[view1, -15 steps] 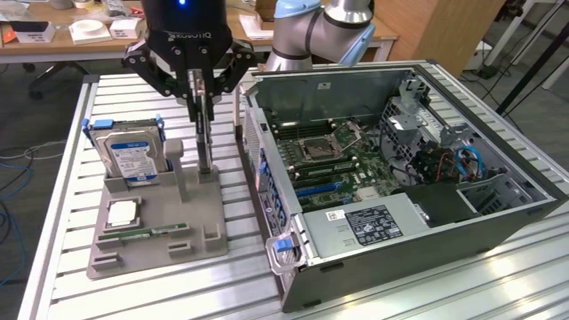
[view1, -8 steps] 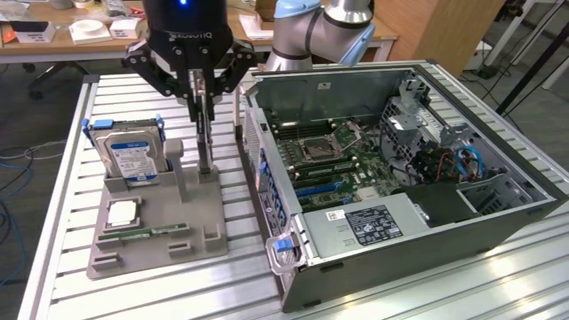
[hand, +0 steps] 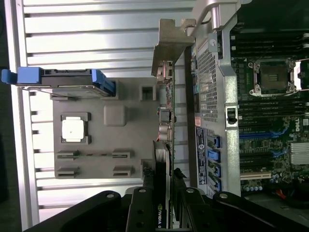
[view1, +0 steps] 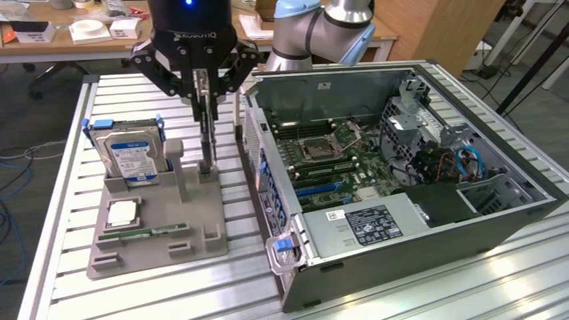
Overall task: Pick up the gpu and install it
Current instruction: 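Pick up the gpu and move the gpu toward the slot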
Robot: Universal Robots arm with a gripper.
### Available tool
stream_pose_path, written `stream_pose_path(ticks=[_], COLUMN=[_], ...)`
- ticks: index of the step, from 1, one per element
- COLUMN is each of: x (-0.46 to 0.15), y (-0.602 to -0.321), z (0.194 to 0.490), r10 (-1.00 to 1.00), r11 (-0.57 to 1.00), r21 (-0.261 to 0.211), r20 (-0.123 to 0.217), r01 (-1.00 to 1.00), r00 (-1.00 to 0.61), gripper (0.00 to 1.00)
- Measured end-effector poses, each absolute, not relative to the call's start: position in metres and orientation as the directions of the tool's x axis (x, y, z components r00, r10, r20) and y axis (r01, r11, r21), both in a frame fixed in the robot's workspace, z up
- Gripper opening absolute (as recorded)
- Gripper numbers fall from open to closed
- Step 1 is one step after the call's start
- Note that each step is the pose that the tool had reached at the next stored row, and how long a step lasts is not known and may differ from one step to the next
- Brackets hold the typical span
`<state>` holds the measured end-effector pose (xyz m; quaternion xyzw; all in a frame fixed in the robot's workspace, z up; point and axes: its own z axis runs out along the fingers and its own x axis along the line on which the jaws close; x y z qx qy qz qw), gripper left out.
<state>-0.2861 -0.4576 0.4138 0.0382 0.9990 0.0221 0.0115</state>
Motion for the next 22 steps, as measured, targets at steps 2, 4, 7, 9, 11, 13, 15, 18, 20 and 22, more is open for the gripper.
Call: stream_pose_path(ticks=[2,4,7,9,11,13,15,18,20,22], x=[-0.2848,-0.2837,-0.2818,-0.2802,-0.2786,-0.2772,-0.2765,-0.2764,-0.2763,-0.2757], y=[-0.4576,-0.4576,-0.4576,-0.4576,-0.4576,-0.4576,-0.4576,-0.4576,-0.4576,-0.4576], z=[0.4138,0.4138,0.4138,0.4138,0.4138,0.4138,0.4138,0.4138,0.4138,0.4138], r10=[0.077,0.077,0.077,0.077,0.077,0.077,0.077,0.077,0.077,0.077], r11=[0.996,0.996,0.996,0.996,0.996,0.996,0.996,0.996,0.996,0.996], r21=[0.045,0.045,0.045,0.045,0.045,0.045,0.045,0.045,0.045,0.045], r20=[-0.021,-0.021,-0.021,-0.021,-0.021,-0.021,-0.021,-0.021,-0.021,-0.021], r01=[0.076,0.076,0.076,0.076,0.076,0.076,0.076,0.076,0.076,0.076], r00=[-0.997,-0.997,-0.997,-0.997,-0.997,-0.997,-0.997,-0.997,-0.997,-0.997], gripper=[0.26,0.26,0.26,0.26,0.26,0.26,0.26,0.26,0.26,0.26])
